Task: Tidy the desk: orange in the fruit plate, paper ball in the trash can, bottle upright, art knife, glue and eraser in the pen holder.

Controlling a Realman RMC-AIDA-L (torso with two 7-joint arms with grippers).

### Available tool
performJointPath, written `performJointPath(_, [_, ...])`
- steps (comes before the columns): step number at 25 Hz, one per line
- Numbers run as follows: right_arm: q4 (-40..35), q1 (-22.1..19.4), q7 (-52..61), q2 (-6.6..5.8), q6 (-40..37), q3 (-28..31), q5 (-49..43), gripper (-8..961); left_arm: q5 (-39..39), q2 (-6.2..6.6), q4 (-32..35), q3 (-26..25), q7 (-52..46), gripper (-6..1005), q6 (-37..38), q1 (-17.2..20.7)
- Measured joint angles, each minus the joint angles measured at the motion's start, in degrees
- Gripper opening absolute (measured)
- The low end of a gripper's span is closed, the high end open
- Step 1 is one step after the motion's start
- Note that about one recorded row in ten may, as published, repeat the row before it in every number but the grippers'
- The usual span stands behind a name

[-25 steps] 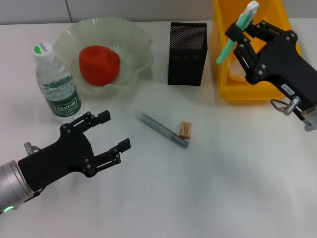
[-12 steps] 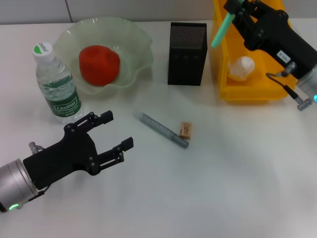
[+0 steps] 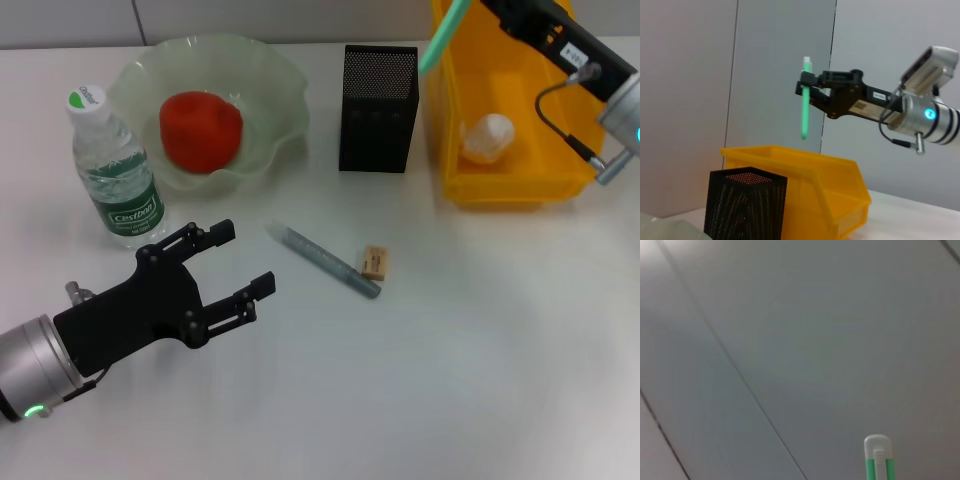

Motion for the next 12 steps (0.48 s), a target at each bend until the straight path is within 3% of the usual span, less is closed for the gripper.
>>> performJointPath(3, [-0.6,1.53,6.0,-0.02,3.37,-0.16,0.0,191,0.01,0.01,-0.5,0.0,-0.06,800,-0.18,-0.12])
performJointPath(12, [-0.13,5.06,5.48,0.16,12.01,-0.52,0.01,192,-0.09,0.02,-1.02,-0.01,-0.09,800,-0.28,-0.24])
